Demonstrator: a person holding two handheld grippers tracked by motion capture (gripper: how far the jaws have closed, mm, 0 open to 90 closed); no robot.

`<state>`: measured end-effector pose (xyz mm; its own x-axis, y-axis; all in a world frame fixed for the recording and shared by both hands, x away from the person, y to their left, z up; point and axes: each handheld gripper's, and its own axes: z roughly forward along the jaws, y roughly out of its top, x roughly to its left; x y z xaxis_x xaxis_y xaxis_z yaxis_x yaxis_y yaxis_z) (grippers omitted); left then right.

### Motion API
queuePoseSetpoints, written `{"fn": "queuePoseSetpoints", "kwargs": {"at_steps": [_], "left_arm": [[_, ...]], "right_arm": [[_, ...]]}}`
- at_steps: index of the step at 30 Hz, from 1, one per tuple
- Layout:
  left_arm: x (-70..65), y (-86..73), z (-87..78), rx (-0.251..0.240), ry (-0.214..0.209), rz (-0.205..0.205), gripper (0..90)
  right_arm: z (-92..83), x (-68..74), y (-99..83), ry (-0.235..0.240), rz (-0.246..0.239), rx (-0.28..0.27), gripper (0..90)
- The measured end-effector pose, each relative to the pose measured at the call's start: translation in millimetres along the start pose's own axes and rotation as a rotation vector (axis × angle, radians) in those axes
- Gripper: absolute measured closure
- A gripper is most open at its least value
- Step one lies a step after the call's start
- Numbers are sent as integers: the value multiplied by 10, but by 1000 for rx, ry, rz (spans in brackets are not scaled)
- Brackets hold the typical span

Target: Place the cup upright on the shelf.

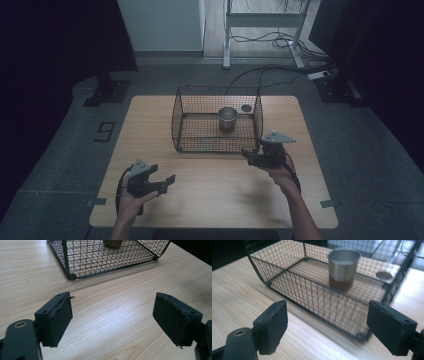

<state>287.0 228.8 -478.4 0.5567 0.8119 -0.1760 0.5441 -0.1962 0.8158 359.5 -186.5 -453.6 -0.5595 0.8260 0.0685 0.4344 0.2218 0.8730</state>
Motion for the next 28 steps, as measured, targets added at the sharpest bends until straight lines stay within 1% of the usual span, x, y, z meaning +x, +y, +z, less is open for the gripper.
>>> {"fn": "queuePoseSetpoints", "kwargs": {"at_steps": [1, 3, 5, 9, 13, 15, 18, 20, 28], "left_arm": [[-3, 2, 0, 0, -6, 1, 162], [-10, 4, 1, -9, -39, -11, 162], [-17, 4, 6, -5, -37, -7, 162], [-24, 9, 1, -7, -36, -6, 162], [-19, 1, 17, -1, -32, -6, 162], [-20, -1, 23, 0, -27, -7, 163], [-24, -3, 35, 4, -29, -3, 162], [-21, -8, 48, 10, -27, -3, 163], [-22, -6, 42, 8, -26, -2, 162]], "right_arm": [[-17, -11, -59, -3, 7, 1, 169], [-42, -31, -164, -5, 18, 4, 169], [-69, -51, -296, -14, 25, 14, 169], [-93, -93, -516, -18, 47, 31, 170], [-86, -136, -672, -24, 74, 38, 183], [-71, -152, -713, -29, 67, 62, 181], [-85, -159, -734, -31, 74, 55, 184], [-90, -159, -740, -35, 68, 53, 184], [-60, -179, -767, -43, 69, 68, 167]]}}
